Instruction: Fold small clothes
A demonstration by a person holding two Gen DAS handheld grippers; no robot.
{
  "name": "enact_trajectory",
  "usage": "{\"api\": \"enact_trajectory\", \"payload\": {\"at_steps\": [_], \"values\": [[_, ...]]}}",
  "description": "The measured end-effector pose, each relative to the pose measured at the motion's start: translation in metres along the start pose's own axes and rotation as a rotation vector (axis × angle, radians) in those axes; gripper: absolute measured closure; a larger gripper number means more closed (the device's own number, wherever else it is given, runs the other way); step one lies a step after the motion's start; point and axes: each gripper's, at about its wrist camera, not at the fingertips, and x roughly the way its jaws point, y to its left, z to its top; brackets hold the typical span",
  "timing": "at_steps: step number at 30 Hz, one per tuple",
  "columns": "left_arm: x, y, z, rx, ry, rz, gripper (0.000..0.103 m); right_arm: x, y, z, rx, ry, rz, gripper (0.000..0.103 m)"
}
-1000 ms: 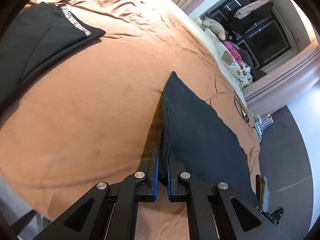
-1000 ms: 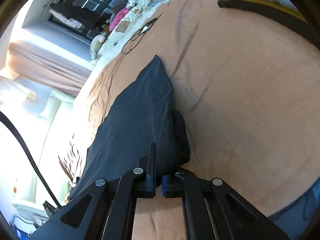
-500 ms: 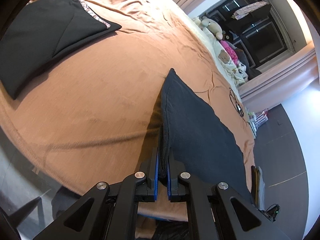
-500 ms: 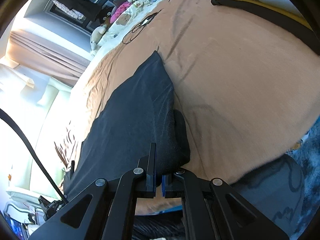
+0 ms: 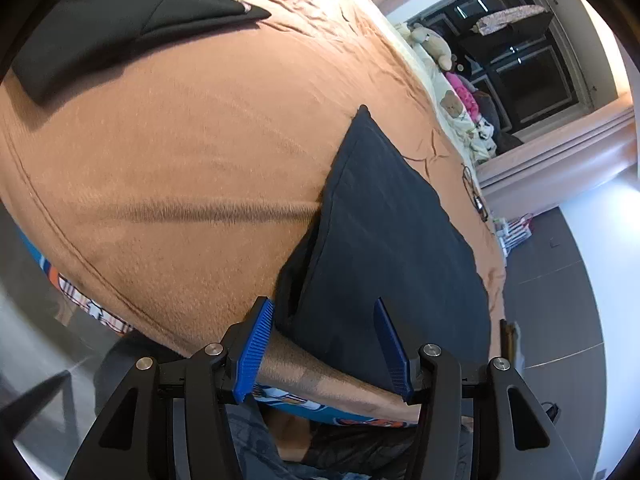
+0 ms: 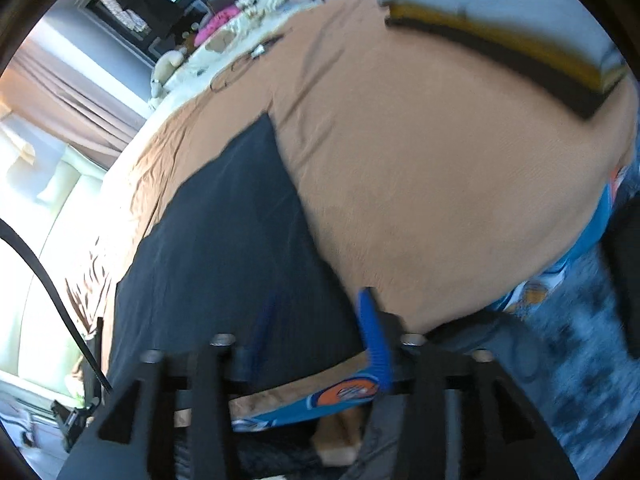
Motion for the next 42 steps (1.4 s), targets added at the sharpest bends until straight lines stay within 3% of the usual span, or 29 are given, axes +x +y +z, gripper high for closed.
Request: {"api": "enact_trajectory", "payload": {"at_steps": [5, 12, 20, 22, 25, 37, 42], "values": [[0.007, 0.001, -0.008, -0.012, 0.006, -0.036, 0.049, -0.008, 0.036, 0.004, -0.095, -0.024, 0.023, 0.056], [0.015, -0.007, -0.015, 0.038, -0.011, -0.042, 0.050, 0.019, 0.097, -0.011, -0.268, 0.050, 0.090, 0.056], [0.022, -0.002, -0.010, 0.008, -0.032, -0.029, 0.068, 0.069, 0.156, -0.016, -0.411, 0.152, 0.116, 0.056], [0.024, 0.004, -0.008, -0.018, -0.033, -0.033, 0.082, 0.086, 0.170, -0.015, -0.447, 0.173, 0.116, 0.056], [0.026, 0.014, -0.007, -0.067, -0.029, -0.065, 0.096, 0.106, 0.189, -0.018, -0.502, 0.199, 0.120, 0.056], [0.015, 0.020, -0.011, -0.125, -0.063, -0.117, 0.098, 0.173, 0.249, -0.045, -0.653, 0.257, 0.079, 0.059], [0.014, 0.023, -0.012, -0.154, -0.062, -0.124, 0.098, 0.207, 0.263, -0.050, -0.684, 0.281, 0.020, 0.067]]}}
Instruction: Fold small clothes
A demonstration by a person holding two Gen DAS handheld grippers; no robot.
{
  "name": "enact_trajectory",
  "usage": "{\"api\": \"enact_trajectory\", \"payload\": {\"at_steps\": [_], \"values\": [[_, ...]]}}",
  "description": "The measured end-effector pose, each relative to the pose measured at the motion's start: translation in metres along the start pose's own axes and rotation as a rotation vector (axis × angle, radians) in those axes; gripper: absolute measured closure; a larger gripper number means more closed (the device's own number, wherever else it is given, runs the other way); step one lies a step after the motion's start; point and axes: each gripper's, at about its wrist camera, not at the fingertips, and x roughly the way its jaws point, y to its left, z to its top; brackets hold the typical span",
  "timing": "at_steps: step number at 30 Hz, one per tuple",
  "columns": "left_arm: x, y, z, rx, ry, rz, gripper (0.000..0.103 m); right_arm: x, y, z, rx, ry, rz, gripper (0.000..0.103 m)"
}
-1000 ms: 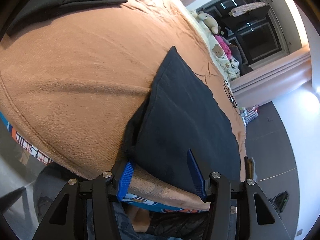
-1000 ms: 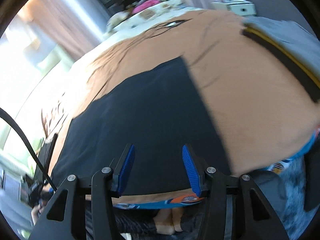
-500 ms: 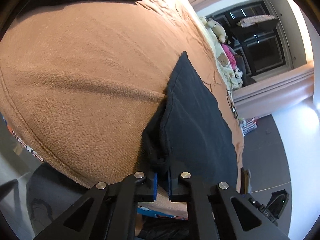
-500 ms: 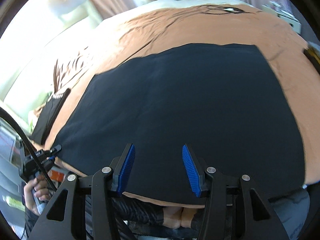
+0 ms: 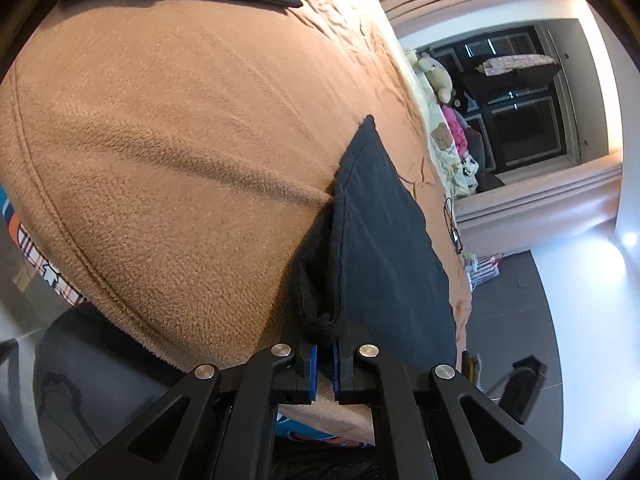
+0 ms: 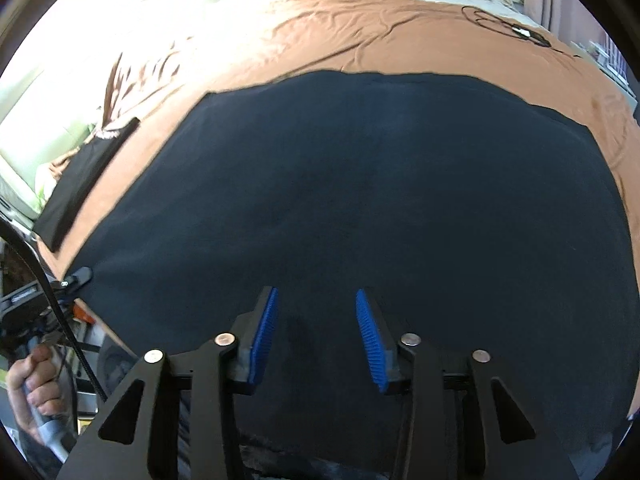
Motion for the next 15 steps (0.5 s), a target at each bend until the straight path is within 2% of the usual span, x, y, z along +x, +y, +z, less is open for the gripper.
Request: {"api": "enact_trajectory", "payload": {"at_steps": [4, 15], "values": [[-0.004, 0.003, -0.003, -0.010, -0.002, 0.002, 0.098, 0.026, 0.001, 0.023, 0.022, 0.007, -0.025, 0.069], [-0.004, 0.009, -0.006, -0.081, -0.016, 0.017, 0.098, 0.062, -0.006, 0.075, 0.082, 0.016, -0.078, 0.069]]}}
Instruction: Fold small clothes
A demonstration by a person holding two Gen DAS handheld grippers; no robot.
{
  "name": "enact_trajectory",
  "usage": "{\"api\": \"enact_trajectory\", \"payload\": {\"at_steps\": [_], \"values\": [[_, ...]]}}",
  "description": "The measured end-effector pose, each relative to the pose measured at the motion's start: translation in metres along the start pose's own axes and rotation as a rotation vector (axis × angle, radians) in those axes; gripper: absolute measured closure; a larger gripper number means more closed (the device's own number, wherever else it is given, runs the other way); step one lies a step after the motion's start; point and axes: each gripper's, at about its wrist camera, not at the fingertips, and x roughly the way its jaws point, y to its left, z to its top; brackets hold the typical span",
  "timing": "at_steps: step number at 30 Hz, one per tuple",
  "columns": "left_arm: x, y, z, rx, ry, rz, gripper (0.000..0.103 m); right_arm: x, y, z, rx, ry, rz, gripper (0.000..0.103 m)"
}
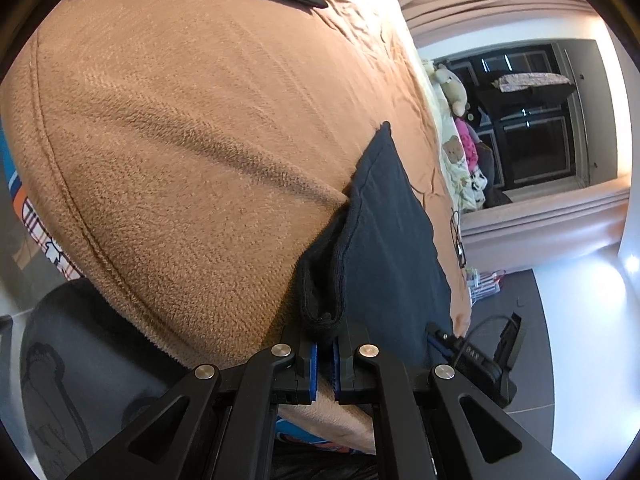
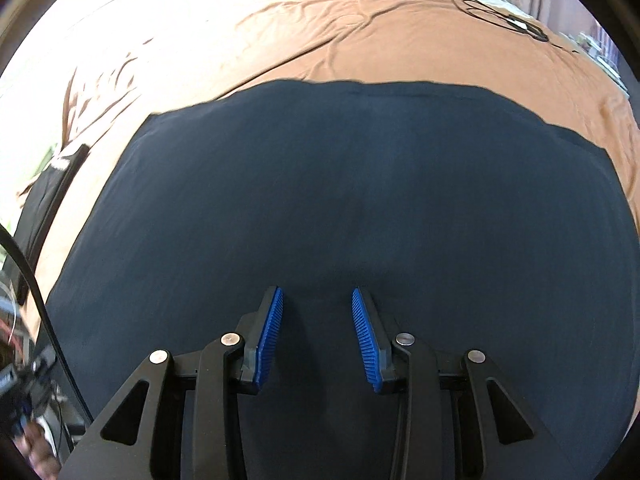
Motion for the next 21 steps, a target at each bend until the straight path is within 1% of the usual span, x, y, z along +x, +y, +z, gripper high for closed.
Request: {"api": "enact_trajectory", "payload": {"at_steps": [2, 5, 10, 12, 14, 16, 21], "values": [[-0.001, 0.001, -0.001, 0.000, -0.002, 0.006, 0.098, 0.006, -0.003, 0.010, 0.024, -0.001, -0.012, 0.069], [-0.001, 0.000, -0.002, -0.008, -0.003, 0.012, 0.098, 0.014, -0.009, 0.024, 0.053, 0.001, -0.002, 0.069], [0.000, 0.000, -0.003, -0.018, -0.003, 0.021, 0.098, 0.025, -0.020, 0.043, 0.087, 0.004, 0.011, 0.074], [0.000, 0.000, -0.004, -0.022, -0.002, 0.023, 0.098, 0.032, -0.019, 0.052, 0.090, 0.008, 0.006, 0.077], [0.001, -0.001, -0.003, -0.021, -0.001, 0.028, 0.098, 0.038, -0.029, 0.056, 0.111, 0.015, 0.008, 0.081], [0.002, -0.004, -0.003, -0.022, 0.001, 0.035, 0.098, 0.045, -0.031, 0.061, 0.130, 0.020, 0.018, 0.082], [0.004, -0.008, -0.002, -0.023, 0.005, 0.044, 0.098, 0.059, -0.026, 0.075, 0.126, 0.019, 0.000, 0.083]]}}
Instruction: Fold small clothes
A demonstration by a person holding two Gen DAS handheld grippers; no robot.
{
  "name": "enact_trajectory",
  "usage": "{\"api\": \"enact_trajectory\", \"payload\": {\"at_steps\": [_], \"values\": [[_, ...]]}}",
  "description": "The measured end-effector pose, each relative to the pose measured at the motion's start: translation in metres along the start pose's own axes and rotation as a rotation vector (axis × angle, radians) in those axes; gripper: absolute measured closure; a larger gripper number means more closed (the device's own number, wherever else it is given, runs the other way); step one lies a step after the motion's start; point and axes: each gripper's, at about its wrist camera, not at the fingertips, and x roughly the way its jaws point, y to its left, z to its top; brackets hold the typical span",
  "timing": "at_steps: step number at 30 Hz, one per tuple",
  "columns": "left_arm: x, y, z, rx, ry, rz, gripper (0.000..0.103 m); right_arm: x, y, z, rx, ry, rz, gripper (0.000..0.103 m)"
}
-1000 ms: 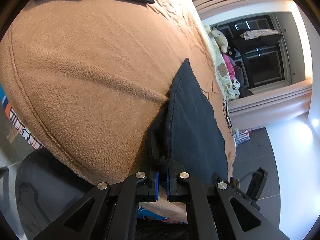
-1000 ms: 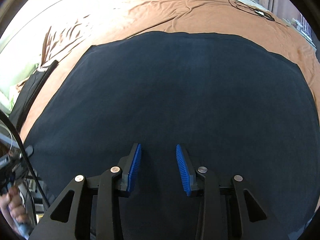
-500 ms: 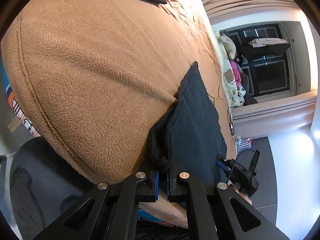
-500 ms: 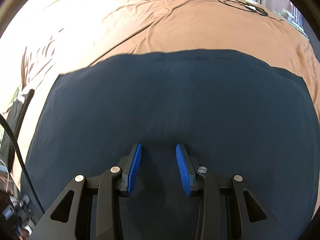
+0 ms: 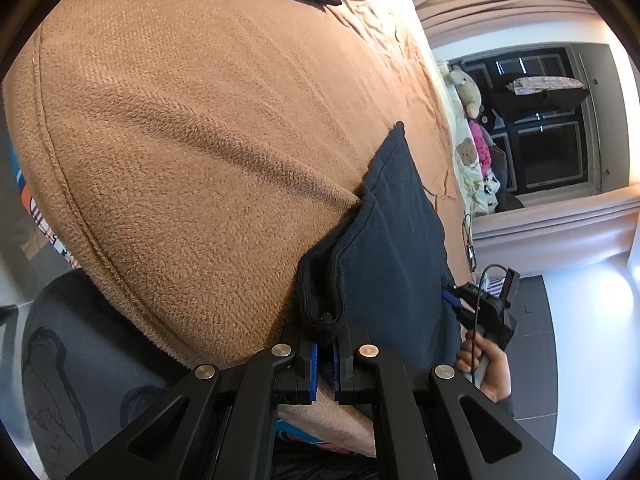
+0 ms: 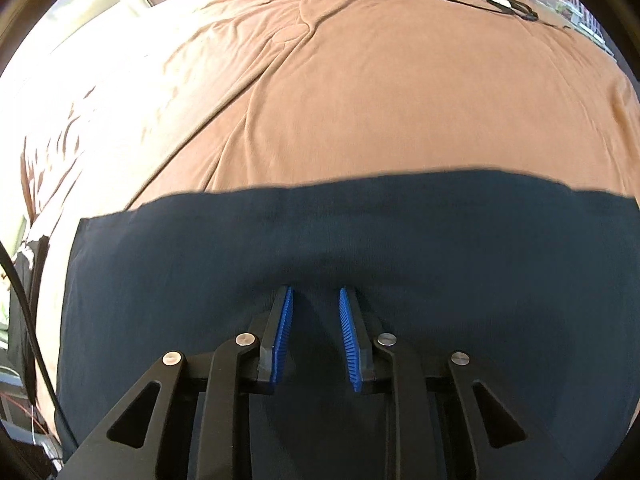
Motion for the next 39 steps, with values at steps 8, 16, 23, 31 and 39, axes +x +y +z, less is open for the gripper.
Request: {"api": "enact_trajectory", "payload": {"at_steps": [8, 16, 23, 31, 39], "values": [[0.002, -0.003, 0.000, -0.006, -0.013, 0.000, 0.099, 0.008, -0.007, 0.005, 0.036, -0.007, 0.027, 0.090], [-0.007, -0.010, 0.001, 0.006, -0.020, -0.037, 0.099, -0.024, -0.008, -0.015, 0.048, -0.031, 0.126, 0.094], [-0.019, -0.038, 0.006, 0.027, -0.020, -0.158, 0.099, -0.052, -0.017, -0.062, 0.055, -0.002, 0.206, 0.094], [-0.023, -0.092, 0.014, 0.108, 0.009, -0.255, 0.099, -0.069, -0.021, -0.092, 0.039, 0.036, 0.275, 0.094], [-0.018, -0.142, 0.014, 0.193, 0.032, -0.287, 0.099, -0.095, -0.041, -0.122, 0.042, 0.053, 0.307, 0.099]]}}
